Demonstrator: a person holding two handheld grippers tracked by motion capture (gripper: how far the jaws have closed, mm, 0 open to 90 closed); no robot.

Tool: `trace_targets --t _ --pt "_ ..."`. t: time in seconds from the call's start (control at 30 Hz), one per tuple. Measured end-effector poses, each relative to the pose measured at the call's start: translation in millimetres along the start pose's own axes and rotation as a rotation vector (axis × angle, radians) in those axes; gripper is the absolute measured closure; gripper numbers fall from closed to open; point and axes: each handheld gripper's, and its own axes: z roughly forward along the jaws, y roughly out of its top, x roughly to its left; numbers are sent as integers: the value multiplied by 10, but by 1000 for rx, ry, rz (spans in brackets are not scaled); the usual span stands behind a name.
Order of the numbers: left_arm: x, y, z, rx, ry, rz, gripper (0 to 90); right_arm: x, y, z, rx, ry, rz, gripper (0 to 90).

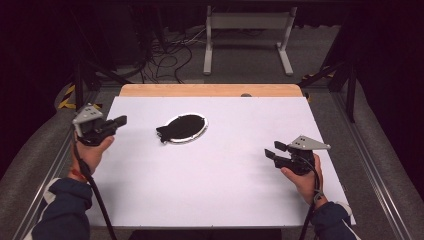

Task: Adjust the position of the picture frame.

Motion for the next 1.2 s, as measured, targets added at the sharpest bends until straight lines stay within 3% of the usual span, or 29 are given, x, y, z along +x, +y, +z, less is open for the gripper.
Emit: trace_targets --t 0.1,0.33,0.53,0.63,0.87,0.97,1.2 --pt "26 106 83 40 10 44 891 13 25 29 3 6 -5 479" --pt "42 55 661 169 -52 75 899 10 19 96 25 15 -17 487" --pt "-6 22 1088 228 -76 111 900 -45 13 147 36 16 -2 493" --pt "-9 39 1218 239 -97 96 900 -59 30 154 30 15 8 492" --pt "-89 120 1557 289 -115 124 900 -37 69 262 47 20 18 478" --pt "-110 70 1743 337 -117 122 900 -1 66 287 54 24 18 471" --pt "-152 -105 1998 426 -109 118 899 15 -3 265 78 27 8 453"
